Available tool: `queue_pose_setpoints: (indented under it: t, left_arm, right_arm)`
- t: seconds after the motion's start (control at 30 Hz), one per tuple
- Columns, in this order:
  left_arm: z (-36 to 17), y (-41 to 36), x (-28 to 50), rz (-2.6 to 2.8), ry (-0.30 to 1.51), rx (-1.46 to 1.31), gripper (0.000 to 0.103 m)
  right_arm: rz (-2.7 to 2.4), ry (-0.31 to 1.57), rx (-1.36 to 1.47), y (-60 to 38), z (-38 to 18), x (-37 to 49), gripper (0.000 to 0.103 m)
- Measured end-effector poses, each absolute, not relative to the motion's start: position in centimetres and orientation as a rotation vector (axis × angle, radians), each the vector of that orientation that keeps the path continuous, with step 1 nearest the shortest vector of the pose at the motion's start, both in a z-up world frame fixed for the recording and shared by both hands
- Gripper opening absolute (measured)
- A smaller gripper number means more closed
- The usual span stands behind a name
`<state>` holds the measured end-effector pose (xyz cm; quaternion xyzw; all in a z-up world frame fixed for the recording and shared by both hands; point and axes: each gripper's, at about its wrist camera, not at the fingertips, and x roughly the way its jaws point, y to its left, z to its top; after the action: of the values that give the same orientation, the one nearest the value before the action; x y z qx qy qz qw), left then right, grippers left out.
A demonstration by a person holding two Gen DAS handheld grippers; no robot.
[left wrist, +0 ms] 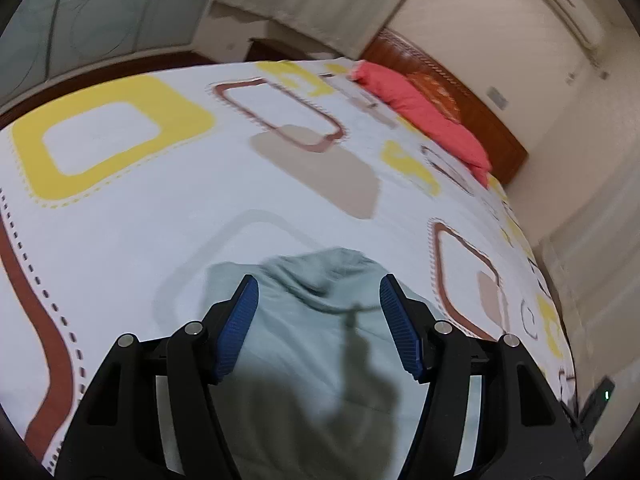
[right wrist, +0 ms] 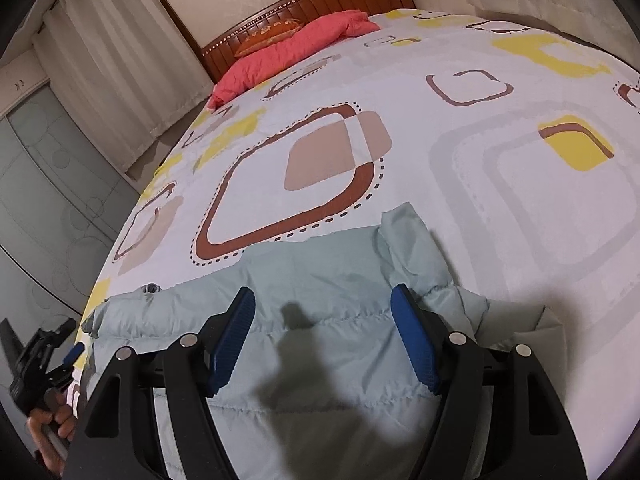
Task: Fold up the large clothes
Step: 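Open both tools to release the folded hem and lift away, then grasp the jacket side with both tools and fold it lengthwise over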
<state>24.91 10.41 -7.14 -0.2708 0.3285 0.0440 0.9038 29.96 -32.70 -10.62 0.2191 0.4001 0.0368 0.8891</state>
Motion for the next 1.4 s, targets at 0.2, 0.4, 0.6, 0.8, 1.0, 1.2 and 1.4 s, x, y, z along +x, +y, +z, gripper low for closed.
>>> queue_pose_setpoints:
  t: [0.2, 0.4, 0.6, 0.8, 1.0, 1.2, 1.4]
  left_arm:
    - [-11.4, 9.8, 28.9, 0.129, 0.85, -0.51, 0.054]
    - [-11.2, 9.0, 28.9, 0.142, 0.862, -0.433, 0.054]
    - [-10.4, 10.2, 24.8, 0.112, 0.811, -0.476, 0.057]
    - [-10.6, 11.2, 24.3, 0.076, 0.817, -0.567, 0.058]
    - [-10.2, 13.3, 16.3, 0.091, 0.741, -0.729, 0.071]
    - [-14.0, 14.5, 8.8, 0.111, 0.766, -0.983, 0.072]
    - [-13.9, 13.2, 8.8, 0.102, 0.715, -0.959, 0.077]
  right_arm:
    - [0.053, 0.93, 0.435, -32.5, -13.6, 32.0, 0.068]
    - [0.003, 0.941, 0.335, -31.2, -13.2, 32.1, 0.069]
    - [-0.023, 0.922, 0.284, -31.4, -12.4, 28.3, 0.07]
    - [0.001, 0.919, 0.361, -32.6, -12.4, 27.6, 0.07]
    - [-0.031, 0.846, 0.44, -35.0, -10.4, 20.0, 0.07]
    - [-0.071, 0.861, 0.611, -37.4, -12.3, 13.0, 0.07]
    - [-0.039, 0.844, 0.752, -37.6, -14.0, 11.9, 0.071]
